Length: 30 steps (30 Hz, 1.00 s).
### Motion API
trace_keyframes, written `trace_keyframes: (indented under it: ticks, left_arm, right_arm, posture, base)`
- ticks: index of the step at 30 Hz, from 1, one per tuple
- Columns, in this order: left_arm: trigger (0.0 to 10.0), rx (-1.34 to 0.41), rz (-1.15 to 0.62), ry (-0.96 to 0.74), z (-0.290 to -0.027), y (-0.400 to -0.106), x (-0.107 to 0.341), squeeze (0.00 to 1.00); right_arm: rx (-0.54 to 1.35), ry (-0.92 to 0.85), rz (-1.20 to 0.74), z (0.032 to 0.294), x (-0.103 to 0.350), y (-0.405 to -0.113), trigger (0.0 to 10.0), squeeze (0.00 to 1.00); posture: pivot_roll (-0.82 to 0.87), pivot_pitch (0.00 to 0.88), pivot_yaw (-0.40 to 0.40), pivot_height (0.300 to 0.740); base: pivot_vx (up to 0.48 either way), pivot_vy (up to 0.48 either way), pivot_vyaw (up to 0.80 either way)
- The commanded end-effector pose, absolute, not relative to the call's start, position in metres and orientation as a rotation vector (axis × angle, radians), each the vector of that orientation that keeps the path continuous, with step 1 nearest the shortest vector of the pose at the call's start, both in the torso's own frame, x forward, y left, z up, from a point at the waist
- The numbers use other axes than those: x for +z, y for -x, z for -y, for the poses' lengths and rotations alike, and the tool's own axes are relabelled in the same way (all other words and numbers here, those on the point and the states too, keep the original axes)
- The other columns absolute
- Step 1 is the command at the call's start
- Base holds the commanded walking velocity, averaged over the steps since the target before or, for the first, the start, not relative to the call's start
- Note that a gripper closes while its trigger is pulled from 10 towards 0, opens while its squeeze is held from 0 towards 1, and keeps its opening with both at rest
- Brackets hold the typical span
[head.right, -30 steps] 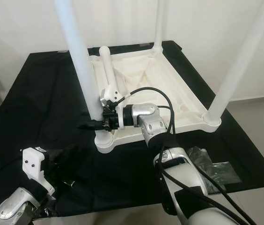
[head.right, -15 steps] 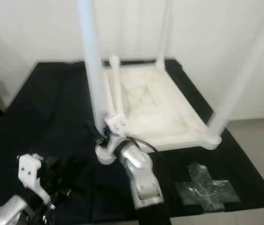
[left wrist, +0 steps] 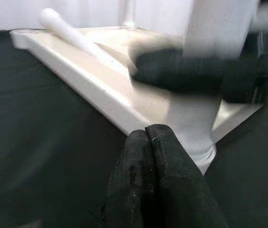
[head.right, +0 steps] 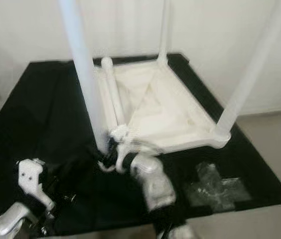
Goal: Building children table
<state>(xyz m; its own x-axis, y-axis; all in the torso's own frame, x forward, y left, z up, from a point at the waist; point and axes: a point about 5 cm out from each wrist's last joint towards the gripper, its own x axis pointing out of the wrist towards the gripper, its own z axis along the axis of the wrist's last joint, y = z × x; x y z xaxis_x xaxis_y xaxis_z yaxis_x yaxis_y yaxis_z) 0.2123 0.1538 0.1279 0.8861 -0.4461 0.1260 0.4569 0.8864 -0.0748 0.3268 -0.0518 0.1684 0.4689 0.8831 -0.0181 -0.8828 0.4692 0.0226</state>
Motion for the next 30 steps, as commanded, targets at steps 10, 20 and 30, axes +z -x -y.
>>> trace_keyframes:
  ticks: [10, 20, 30]
  left_arm:
    - [10.0, -0.462, 0.087, 0.1, -0.154, -0.213, 0.122, 0.0]
    - [10.0, -0.46, 0.087, 0.103, -0.154, -0.213, 0.121, 0.0]
    - [10.0, -0.462, 0.089, 0.107, -0.154, -0.211, 0.123, 0.0]
  right_arm:
    - [1.343, 0.072, -0.027, 0.066, 0.191, -0.356, 10.0, 0.0]
    - [1.443, 0.028, -0.087, 0.071, 0.184, -0.361, 0.0, 0.0]
    - [1.363, -0.002, -0.059, 0.09, 0.17, -0.354, 0.0, 0.0]
  posture:
    - [0.03, 0.072, 0.015, 0.74]
    - [0.03, 0.074, 0.016, 0.74]
    - [0.02, 0.093, 0.016, 0.74]
  base:
    - [0.0, 0.0, 0.0]
    - [0.0, 0.0, 0.0]
    - [0.0, 0.0, 0.0]
